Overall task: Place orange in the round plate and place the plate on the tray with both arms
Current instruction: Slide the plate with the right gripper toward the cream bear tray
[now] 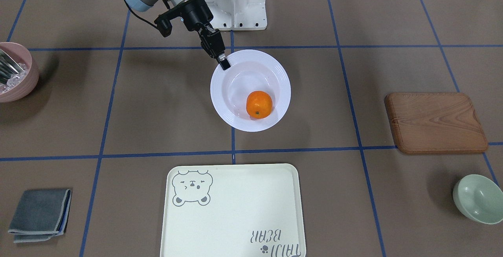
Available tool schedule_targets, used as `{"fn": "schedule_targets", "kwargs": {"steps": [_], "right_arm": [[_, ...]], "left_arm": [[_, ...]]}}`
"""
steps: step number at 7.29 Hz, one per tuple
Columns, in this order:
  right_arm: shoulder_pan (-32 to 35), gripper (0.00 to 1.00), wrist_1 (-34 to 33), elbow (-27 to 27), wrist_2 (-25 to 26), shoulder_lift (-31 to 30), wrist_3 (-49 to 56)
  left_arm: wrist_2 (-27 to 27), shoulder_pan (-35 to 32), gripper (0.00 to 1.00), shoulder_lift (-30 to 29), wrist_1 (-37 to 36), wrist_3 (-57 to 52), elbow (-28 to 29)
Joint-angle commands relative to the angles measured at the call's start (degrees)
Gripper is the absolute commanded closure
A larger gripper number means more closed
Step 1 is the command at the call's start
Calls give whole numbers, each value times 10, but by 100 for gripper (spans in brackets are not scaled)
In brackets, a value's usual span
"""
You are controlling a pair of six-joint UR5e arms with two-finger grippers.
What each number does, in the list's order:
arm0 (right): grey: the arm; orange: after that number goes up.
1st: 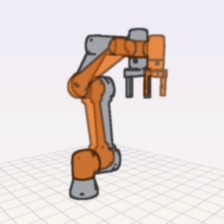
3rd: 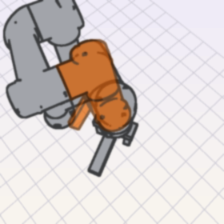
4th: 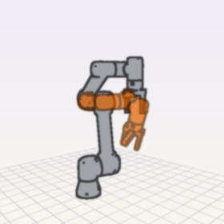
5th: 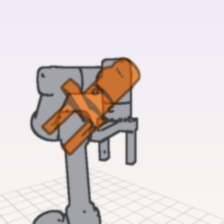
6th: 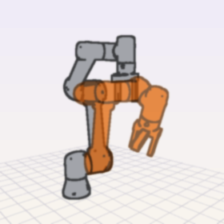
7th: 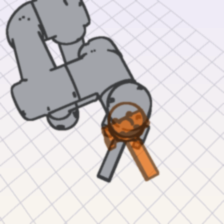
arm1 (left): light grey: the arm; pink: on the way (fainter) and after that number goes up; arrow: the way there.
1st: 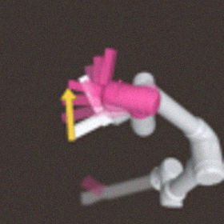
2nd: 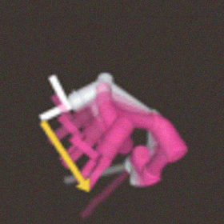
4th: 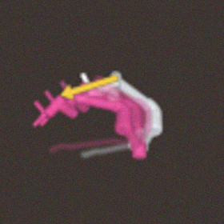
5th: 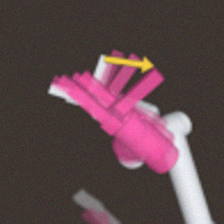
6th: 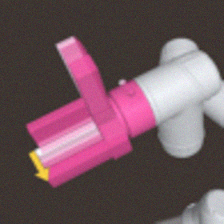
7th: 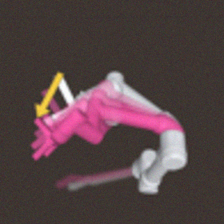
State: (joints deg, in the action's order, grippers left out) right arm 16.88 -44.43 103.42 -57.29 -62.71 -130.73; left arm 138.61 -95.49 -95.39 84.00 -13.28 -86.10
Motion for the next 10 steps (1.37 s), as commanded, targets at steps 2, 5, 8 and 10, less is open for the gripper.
{"fn": "schedule_targets", "kwargs": {"steps": [2, 5, 8, 10], "right_arm": [[76, 100, -5, -149, -5, 86, -74], [111, 100, -13, -338, 12, 201, -166], [124, 100, -29, -472, 41, 259, -208], [120, 91, -35, -478, 42, 260, -204]], "left_arm": [[-1, 0, 2, 6, 0, 9, -13], [-1, 0, 2, 6, 1, 9, -13], [-1, 0, 2, 10, 1, 9, -18], [-1, 0, 2, 20, 0, 10, -35]]}}
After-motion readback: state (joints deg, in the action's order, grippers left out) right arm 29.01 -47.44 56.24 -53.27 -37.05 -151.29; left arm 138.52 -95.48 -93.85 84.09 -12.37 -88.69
